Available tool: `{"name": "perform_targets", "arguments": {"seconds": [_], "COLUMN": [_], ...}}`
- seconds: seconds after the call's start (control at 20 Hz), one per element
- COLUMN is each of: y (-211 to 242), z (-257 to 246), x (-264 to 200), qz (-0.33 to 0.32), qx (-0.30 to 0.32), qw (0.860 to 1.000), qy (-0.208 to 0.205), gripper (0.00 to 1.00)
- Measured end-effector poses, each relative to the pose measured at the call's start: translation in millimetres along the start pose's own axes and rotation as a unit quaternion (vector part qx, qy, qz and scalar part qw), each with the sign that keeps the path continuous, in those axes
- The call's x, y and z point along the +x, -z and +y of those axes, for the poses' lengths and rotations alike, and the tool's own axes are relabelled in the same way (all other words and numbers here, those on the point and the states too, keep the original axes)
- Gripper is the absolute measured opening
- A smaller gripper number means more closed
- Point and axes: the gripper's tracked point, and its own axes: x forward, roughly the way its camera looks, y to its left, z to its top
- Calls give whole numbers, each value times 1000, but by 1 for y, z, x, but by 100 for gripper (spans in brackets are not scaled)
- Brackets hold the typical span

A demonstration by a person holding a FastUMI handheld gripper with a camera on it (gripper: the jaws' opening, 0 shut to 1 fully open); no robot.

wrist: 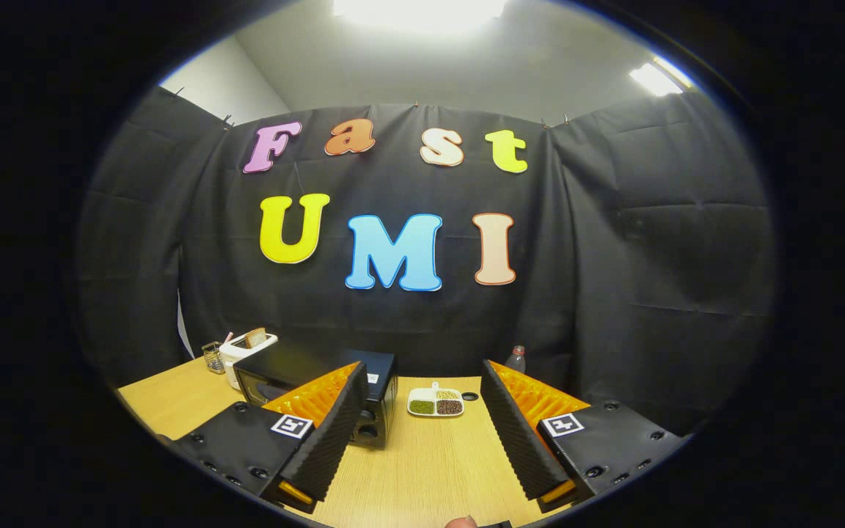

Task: Open the toaster oven, put the food inside, and close the toaster oven door.

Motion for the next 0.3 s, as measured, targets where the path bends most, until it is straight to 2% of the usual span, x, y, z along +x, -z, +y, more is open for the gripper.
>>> {"name": "perform_targets", "arguments": {"seconds": [0.3], "y": [-7], "z": [-4], "x": [-3], "qz": [-8], "qx": [7], "qw": [1000], "qy": [-3], "gripper": [97]}}
